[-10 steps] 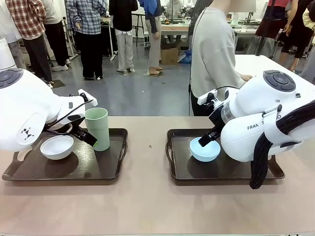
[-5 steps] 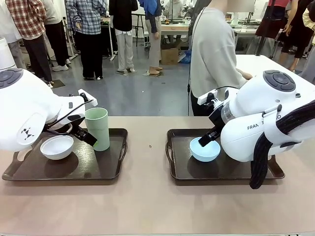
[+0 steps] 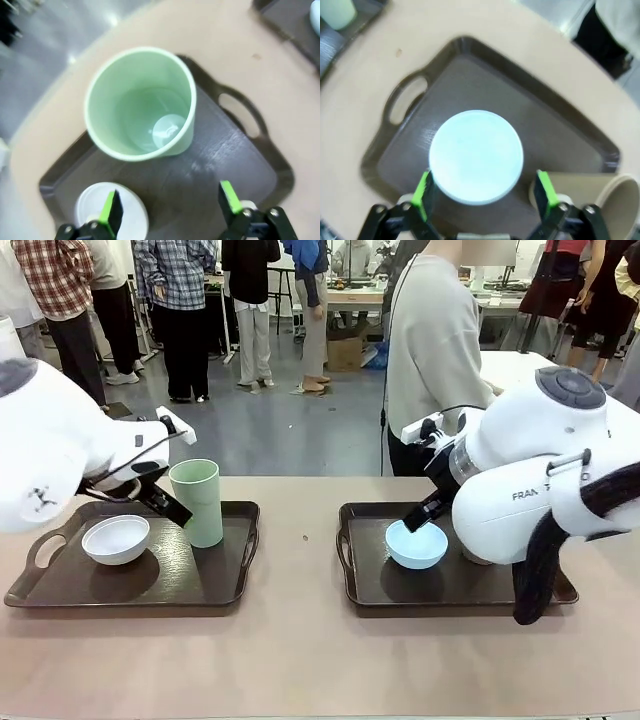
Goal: Set up a tray with a mat and arrange the tableware.
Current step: Pick up the Picnic Bowl and Reusable plastic cup from the Handle tray in front of the human's position and hold them in the air.
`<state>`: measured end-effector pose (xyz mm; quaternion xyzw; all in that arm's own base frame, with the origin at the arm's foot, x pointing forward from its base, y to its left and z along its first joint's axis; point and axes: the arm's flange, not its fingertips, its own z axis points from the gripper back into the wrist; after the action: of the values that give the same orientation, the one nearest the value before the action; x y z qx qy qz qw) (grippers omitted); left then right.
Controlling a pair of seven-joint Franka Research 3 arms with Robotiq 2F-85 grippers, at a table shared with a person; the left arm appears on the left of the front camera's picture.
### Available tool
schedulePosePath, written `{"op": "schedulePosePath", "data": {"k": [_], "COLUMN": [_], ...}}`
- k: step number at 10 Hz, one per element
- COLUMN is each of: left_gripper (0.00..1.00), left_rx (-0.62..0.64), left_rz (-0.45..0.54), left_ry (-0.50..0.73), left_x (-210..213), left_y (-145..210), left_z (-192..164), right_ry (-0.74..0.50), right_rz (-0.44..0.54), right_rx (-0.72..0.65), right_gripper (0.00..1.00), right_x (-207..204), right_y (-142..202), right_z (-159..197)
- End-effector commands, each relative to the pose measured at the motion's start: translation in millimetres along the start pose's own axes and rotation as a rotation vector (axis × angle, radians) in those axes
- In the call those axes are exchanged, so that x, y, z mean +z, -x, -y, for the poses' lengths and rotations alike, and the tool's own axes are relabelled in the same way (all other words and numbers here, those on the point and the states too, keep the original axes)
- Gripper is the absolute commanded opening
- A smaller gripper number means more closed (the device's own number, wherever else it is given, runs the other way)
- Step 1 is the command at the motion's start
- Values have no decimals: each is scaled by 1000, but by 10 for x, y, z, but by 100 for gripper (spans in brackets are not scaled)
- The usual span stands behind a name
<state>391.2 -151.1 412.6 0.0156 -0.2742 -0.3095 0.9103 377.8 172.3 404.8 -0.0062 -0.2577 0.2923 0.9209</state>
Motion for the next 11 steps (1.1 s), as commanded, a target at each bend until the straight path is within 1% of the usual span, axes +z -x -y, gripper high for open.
{"op": "schedulePosePath", "data": {"k": [1,2,3,4,5,7,8,9,10,11], "left_gripper": [100,100,100,100,100,100,100,100,100,100], "left_rx": [16,34,31,57,88,181,206,107,107,107], "left_rz": [-67,-126,-183,-232,-271,-335,-302,-339,-339,-339], "left_ry": [-64,-49,21,101,169,267,212,222,222,222], "left_x": [548,637,725,784,804,843,867,915,915,915], "left_y": [488,638,781,981,1141,1424,1458,382,382,382], "left_z": [244,318,363,487,535,579,559,396,396,396], "right_ry": [19,-5,2,-10,-18,-33,4,-25,-25,-21], "right_rz": [-161,-240,-299,-357,-387,-376,-349,-419,-419,-393], "right_rx": [-49,-63,-86,-115,-150,-245,-236,-169,-169,-199], "right_gripper": [100,100,100,100,100,100,100,100,100,100], "right_x": [466,629,776,931,1013,1045,971,1314,1314,1455], "right_y": [344,565,804,1141,1386,1718,1716,662,662,688], "right_z": [-289,-326,-361,-444,-545,-601,-542,-477,-477,-477]}}
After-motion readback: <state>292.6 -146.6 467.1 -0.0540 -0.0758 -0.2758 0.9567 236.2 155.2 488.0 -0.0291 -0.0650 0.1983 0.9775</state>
